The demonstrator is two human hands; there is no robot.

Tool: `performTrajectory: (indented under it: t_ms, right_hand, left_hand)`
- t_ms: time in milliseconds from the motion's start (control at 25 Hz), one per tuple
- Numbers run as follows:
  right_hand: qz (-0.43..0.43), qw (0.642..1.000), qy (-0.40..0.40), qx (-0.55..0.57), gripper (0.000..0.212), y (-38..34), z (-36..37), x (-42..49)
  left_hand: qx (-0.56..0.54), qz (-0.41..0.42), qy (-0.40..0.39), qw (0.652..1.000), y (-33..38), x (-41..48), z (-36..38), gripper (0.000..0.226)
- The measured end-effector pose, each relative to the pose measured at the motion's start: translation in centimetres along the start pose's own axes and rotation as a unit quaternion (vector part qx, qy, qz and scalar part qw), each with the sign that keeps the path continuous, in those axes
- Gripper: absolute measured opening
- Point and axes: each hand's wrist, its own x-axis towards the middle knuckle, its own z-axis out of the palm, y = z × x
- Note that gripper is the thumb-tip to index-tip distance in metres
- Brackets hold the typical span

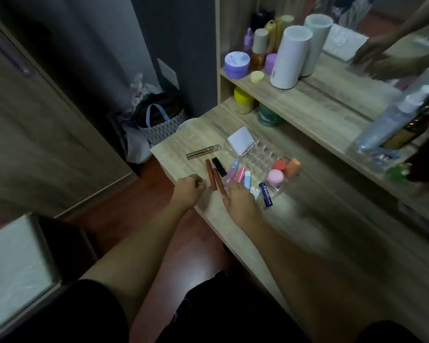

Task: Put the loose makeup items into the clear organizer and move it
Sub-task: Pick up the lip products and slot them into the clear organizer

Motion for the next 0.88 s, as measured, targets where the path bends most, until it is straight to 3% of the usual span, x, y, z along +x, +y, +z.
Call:
performTrajectory:
  t_ms: [240,440,560,720,880]
  right_hand:
    - [0.059,0.998,0.021,-0.001,0.042,0.6,1.9,2.1]
    - [0.067,0.996,0.062,-0.006,0.043,0.6,2.4,3.2]
    - [0.067,0.996,0.05,-0.006,0.042,0.3,2.3,3.4]
    - [0.065,0.996,0.05,-0.044,0.031,0.1,2.2,3.0]
    - [0.068,0.996,0.028,-0.05,0.035,-0.1,2.2,3.0]
  left_hand:
    - [-0.084,-0.084,0.026,0.993,0.8,3.6,1.0,0.027]
    - [-0.08,-0.116,0.037,0.989,1.8,6.8,0.6,0.037]
    - [-0.071,-0.125,0.012,0.989,1.9,8.0,0.3,0.041]
    - [-0.094,-0.14,-0.007,0.986,1.8,8.6,0.3,0.03]
    - [-0.113,-0.146,-0.006,0.983,2.0,8.8,0.3,0.027]
